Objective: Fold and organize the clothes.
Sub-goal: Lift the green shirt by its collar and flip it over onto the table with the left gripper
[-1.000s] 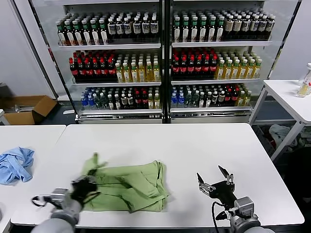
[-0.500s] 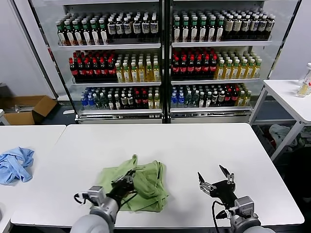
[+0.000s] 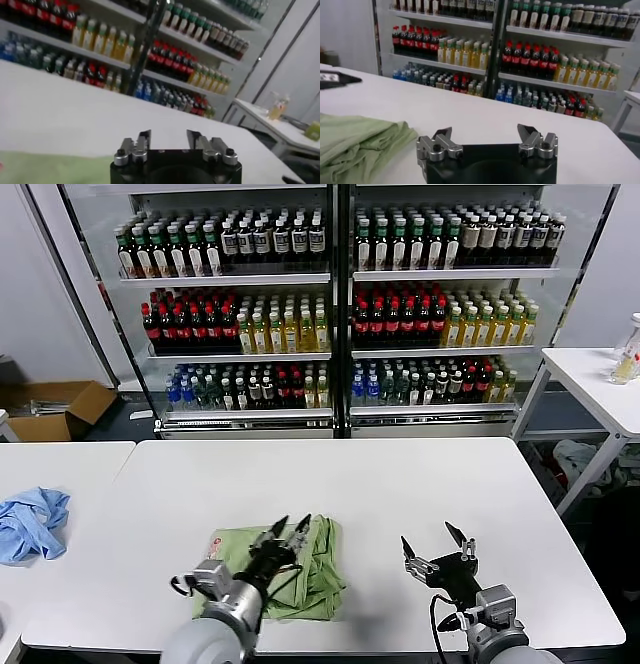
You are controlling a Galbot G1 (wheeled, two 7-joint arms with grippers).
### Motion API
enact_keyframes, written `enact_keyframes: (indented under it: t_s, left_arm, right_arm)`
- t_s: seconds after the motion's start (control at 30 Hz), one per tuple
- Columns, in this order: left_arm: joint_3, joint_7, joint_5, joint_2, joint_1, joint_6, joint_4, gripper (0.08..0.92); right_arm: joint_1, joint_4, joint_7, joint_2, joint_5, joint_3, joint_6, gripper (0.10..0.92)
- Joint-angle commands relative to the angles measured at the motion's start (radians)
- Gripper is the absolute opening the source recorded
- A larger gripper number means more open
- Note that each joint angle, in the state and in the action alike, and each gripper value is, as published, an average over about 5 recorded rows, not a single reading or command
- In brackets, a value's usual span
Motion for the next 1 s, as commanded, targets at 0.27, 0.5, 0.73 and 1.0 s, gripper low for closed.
enact_keyframes:
  t_s: [0.27,0.5,0.73,1.0]
  left_arm:
    - [-0.277,0.092,0.307,0.128,0.122,0.034,0.144,0.793]
    - [-0.266,0.092,0.293,0.108,0.112,0.048,0.188,0.822]
    - [-0.257,0.095,0.219,0.094,0.128,0.054,0.184,0.741]
    - [-0.243,0.103,0.170,0.077,0.128,0.054,0.190,0.507]
  right_arm:
    - [0.002,-0.004,-0.002,0.002,-0.007,-0.008,0.004,0.823]
    - [-0.006,-0.002,-0.001,-0.002,-0.008,-0.004,0.004,0.823]
    - [-0.001,-0.008,-0.001,0.001,-0.011,-0.009,0.003,0.823]
    - [-0.001,-0.011,0.000,0.003,-0.012,-0.010,0.002,0.823]
